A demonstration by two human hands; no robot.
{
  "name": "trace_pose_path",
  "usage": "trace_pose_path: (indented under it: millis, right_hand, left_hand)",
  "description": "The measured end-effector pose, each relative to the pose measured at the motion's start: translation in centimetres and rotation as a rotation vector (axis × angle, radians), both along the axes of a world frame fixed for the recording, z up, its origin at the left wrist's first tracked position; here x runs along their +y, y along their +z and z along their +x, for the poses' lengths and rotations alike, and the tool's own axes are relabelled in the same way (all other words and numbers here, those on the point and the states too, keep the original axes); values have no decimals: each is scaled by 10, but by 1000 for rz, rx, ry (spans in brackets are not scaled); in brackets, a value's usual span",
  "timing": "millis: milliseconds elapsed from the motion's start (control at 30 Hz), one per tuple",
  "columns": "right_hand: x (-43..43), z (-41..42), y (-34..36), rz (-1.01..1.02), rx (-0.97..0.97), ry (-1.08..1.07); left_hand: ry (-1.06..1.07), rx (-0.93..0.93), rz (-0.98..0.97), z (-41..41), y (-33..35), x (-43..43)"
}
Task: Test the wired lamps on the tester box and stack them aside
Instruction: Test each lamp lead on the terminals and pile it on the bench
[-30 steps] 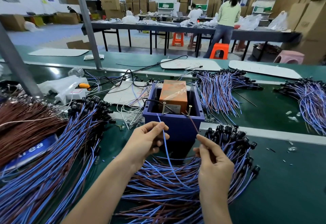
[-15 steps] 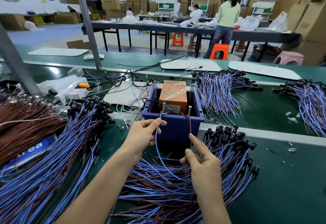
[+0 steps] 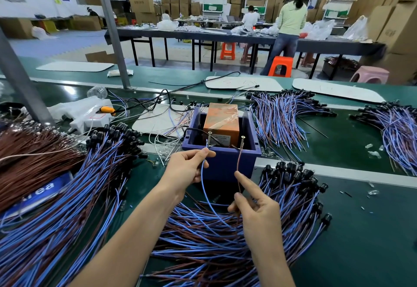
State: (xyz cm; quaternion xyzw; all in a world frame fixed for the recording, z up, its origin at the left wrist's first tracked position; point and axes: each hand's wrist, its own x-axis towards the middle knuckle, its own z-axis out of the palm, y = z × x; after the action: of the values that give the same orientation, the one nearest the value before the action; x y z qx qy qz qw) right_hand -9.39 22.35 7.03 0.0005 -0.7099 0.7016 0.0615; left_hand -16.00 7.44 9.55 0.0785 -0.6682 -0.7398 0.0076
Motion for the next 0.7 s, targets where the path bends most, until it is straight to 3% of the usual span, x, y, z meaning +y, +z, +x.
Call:
trace_pose_path:
  millis: [700]
  right_hand:
    - [3,-1,1,10,87,33]
  left_hand:
    - [-2,-1,0,3,4,2]
